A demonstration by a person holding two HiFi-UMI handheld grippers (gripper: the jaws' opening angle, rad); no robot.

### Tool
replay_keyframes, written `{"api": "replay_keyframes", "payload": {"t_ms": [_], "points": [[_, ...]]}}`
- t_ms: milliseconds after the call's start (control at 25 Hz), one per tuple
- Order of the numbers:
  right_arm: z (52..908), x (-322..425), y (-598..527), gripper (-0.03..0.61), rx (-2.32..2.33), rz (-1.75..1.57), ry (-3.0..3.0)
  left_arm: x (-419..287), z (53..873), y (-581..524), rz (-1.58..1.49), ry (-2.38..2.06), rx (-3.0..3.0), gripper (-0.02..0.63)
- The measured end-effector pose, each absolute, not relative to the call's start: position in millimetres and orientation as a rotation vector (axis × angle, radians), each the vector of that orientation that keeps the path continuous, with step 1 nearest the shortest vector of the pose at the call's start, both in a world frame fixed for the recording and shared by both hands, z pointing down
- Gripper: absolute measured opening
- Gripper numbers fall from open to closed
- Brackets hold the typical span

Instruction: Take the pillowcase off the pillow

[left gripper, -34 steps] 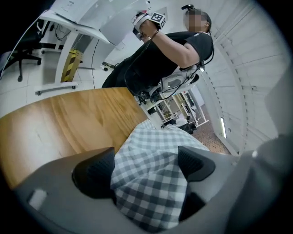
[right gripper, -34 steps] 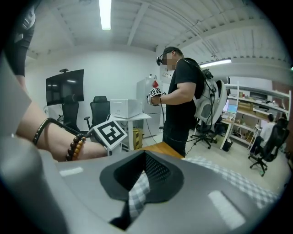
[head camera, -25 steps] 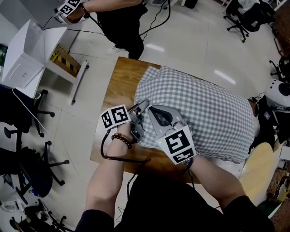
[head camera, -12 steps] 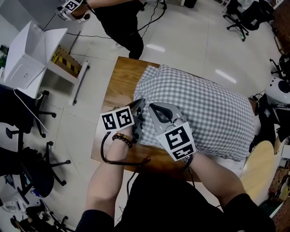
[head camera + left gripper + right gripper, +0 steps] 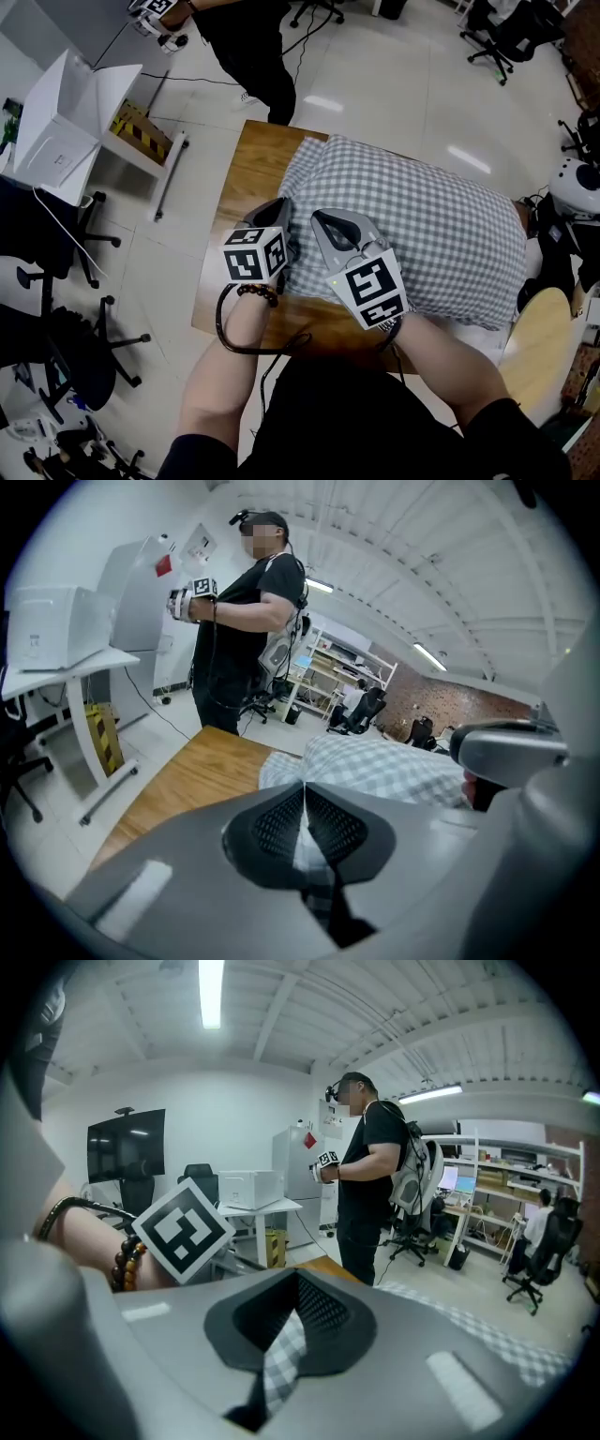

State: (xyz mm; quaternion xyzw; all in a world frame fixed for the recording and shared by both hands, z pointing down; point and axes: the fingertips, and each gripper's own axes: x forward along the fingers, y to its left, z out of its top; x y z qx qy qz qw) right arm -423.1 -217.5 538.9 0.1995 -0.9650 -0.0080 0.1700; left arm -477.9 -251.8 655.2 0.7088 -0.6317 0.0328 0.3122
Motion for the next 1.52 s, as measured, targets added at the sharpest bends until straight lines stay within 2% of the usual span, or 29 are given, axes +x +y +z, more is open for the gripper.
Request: {"api": "replay_keyframes", "payload": {"t_ms": [720,1520], "points": [[504.8,-373.4,-207.1,0.002,0.693,-0.077,-2.720,-479.9,613.4,-236.3,0.263,-1.855,1.946,0.006],[464.8,-188.7,-222.7,0.002,0.935,-0.078,-2.642,-445.8,565.6,-220.1,0.397,-2.022,1.928,0.006]]}}
